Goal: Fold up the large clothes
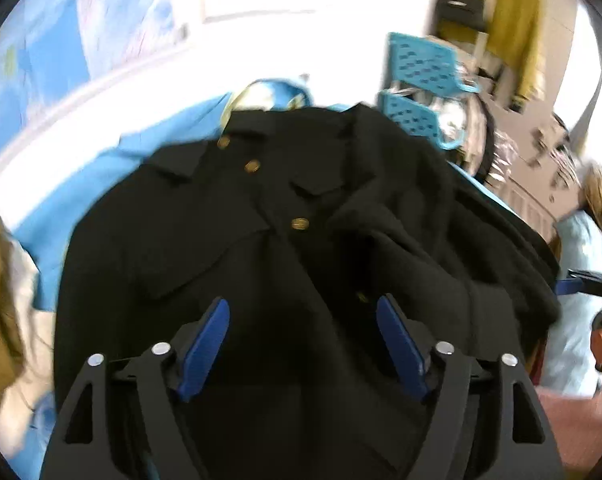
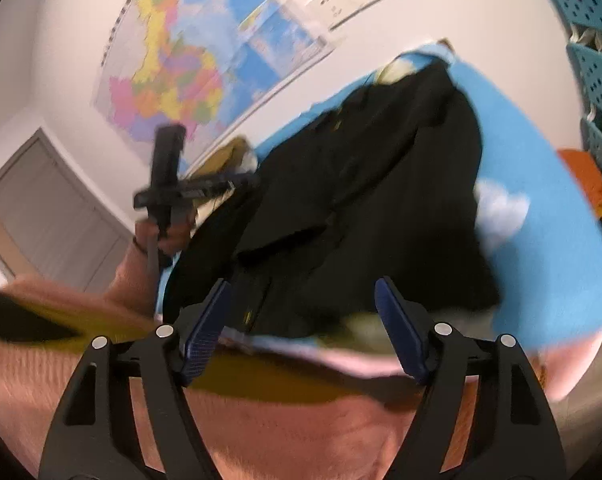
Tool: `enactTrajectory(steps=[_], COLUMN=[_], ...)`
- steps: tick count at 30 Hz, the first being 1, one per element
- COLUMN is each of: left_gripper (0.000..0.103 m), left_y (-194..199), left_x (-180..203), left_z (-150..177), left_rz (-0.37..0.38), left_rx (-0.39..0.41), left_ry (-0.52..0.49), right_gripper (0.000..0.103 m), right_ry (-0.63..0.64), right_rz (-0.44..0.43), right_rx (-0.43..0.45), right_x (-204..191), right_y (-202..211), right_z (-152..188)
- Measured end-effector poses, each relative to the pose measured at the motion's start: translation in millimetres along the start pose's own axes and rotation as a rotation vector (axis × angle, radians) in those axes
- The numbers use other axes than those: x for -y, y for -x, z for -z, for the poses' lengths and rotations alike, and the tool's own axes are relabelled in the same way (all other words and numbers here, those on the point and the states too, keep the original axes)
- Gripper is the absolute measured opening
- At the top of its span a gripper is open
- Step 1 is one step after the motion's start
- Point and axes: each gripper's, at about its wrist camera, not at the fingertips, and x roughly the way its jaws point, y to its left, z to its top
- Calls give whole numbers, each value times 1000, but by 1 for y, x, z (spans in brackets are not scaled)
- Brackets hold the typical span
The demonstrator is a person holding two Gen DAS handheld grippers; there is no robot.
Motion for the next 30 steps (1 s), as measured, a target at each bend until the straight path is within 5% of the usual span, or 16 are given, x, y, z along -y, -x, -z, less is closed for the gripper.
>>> enactTrajectory(steps=[3, 6, 7, 8, 12, 16, 18, 20, 22, 24, 30], left_gripper=[75, 77, 77, 81, 83, 84, 40, 17, 17, 15, 14], left_y=[25, 38, 39, 38, 20, -3, -21, -27, -21, -14, -11], left_x=[28, 59, 71, 81, 123, 155, 149, 123, 88, 73, 66], left_z=[14, 27, 33, 36, 63, 76, 69, 54, 37, 31, 20], left_rz=[70, 151, 181, 208, 259, 146, 82, 136, 245, 299, 278], left_rx=[50, 74, 73, 64, -11, -30, -79, -109, -91, -74, -55], left_ry=[-106, -238, -277, -309, -465, -602, -544, -411, -252, -203, -185], right_gripper=[65, 39, 15, 3, 3, 3, 6, 18, 32, 34, 34], right_ry=[-35, -51, -55, -49, -35, -22, -45, -73, -95, -128, -187], right_rz=[-22, 9, 13, -6, -67, -49, -45, -22, -13, -19, 105], right_rx=[-45, -77, -76, -50, 73, 117, 107, 88, 65, 16, -42], right_x=[-2, 1, 0, -3, -25, -38, -36, -30, -23, -21, -12], right_y=[-25, -48, -52, -52, -41, -42, -41, -38, -36, -41, -61], right_z=[8, 3, 0, -7, -37, -53, -45, -30, -12, 8, 28])
